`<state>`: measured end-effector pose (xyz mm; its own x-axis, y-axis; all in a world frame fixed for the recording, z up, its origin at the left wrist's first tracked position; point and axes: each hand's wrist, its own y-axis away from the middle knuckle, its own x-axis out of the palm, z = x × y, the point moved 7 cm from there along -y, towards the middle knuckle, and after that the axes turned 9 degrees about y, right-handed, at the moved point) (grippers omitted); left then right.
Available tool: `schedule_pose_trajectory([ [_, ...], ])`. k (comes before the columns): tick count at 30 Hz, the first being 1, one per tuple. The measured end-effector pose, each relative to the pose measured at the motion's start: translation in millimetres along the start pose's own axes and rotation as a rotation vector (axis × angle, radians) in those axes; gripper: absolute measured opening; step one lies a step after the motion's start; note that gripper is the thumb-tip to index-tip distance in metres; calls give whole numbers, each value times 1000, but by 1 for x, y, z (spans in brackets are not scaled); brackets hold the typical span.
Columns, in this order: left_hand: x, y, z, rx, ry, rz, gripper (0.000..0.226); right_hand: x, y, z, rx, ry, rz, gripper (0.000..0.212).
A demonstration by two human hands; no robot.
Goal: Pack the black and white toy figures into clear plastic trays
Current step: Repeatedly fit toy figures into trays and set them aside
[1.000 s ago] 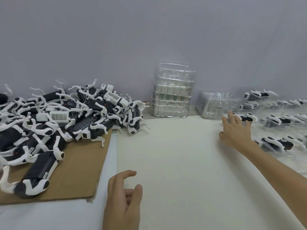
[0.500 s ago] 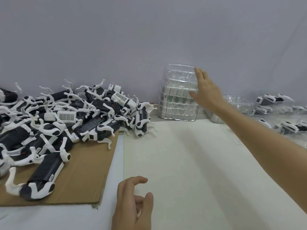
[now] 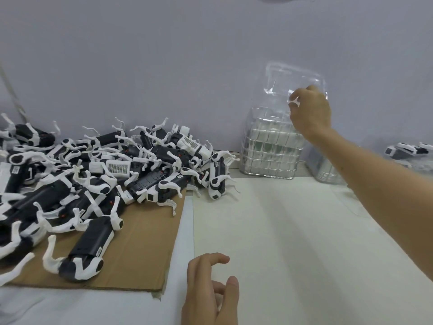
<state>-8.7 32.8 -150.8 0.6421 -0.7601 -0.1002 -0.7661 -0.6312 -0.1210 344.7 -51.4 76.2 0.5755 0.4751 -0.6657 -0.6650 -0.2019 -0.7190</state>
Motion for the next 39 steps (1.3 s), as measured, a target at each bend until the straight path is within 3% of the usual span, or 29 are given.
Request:
schedule_pose_trajectory([
  [6, -5, -3, 0, 23, 94, -47, 12, -37, 29, 8, -76, -99, -134, 22],
  [10, -15, -9, 3, -58, 262, -47, 15, -58, 89, 24, -225, -193, -124, 21],
  [16, -47, -18, -10, -45, 546, -105, 37, -86, 232, 52, -412, -369, -170, 24],
  [20, -59, -14, -16, 53, 561, -150, 52, -82, 288, 69, -469, -388, -148, 25],
  [24, -60, -13, -24, 122, 473, -115, 85, -85, 309, 74, -539, -392, -138, 32],
  [27, -65, -12, -26, 150, 433, -138, 87, -86, 313, 74, -569, -398, -100, 35],
  [32, -61, -7, -29, 204, 325, -96, 95, -84, 307, 67, -333, -497, 7, 31],
  [36, -42, 5, -37, 299, 241, -26, 94, -85, 302, 56, -160, -348, -33, 42],
  [39, -26, 13, -37, 332, 226, 38, 97, -74, 298, 48, -102, -237, 95, 44],
])
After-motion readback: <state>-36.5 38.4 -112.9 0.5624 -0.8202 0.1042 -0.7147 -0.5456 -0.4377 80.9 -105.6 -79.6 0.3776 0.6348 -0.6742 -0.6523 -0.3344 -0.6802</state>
